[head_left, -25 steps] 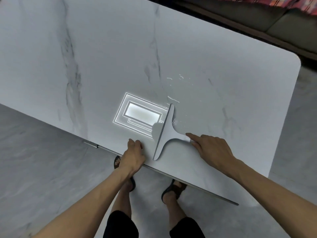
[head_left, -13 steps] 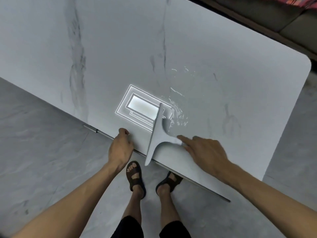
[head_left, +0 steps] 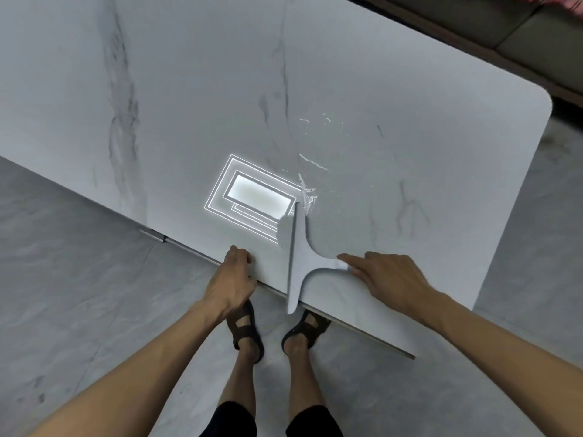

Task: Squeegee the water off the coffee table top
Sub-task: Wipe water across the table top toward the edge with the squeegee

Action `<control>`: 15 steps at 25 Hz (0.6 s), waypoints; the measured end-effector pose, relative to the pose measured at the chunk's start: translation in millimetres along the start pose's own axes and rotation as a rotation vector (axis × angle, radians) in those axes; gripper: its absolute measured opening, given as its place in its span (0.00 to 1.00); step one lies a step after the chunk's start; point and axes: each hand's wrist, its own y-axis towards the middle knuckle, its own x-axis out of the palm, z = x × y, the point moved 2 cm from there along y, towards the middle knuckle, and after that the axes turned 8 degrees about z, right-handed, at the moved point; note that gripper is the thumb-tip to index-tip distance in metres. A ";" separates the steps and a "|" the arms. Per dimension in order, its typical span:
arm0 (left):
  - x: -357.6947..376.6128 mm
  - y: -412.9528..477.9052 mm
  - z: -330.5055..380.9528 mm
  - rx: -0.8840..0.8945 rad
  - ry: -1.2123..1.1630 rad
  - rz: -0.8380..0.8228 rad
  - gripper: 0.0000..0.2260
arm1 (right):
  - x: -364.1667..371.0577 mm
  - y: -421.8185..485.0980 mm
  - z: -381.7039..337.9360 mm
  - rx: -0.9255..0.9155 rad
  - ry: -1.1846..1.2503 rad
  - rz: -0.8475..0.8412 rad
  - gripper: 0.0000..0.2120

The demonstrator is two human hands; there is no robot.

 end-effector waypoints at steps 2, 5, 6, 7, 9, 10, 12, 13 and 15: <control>-2.8 1.6 10.0 -0.043 0.024 0.004 0.17 | -13.7 -15.2 26.6 0.053 -0.037 0.016 0.18; -10.9 7.7 24.9 -0.061 0.044 0.010 0.17 | -34.8 -30.4 46.2 0.100 -0.070 0.040 0.22; -15.3 11.4 29.1 -0.049 0.047 0.020 0.17 | -42.5 -31.6 49.0 0.127 -0.071 0.059 0.23; -20.3 16.6 33.8 -0.039 0.041 0.035 0.16 | -50.7 -30.5 52.4 0.157 -0.060 0.081 0.23; -32.6 30.3 45.8 -0.035 -0.004 0.060 0.16 | -69.8 -21.3 61.1 0.232 -0.011 0.118 0.21; -39.5 38.8 51.3 -0.037 -0.024 0.071 0.15 | -79.4 -12.2 64.9 0.269 0.003 0.129 0.20; -54.2 59.8 60.8 -0.049 -0.063 0.097 0.15 | -97.0 11.9 70.6 0.344 0.023 0.147 0.18; -62.5 72.8 64.9 -0.049 -0.082 0.114 0.14 | -106.0 27.8 72.6 0.395 0.052 0.166 0.18; -76.6 97.2 73.8 -0.034 -0.119 0.149 0.11 | -121.7 63.1 75.4 0.504 0.189 0.191 0.18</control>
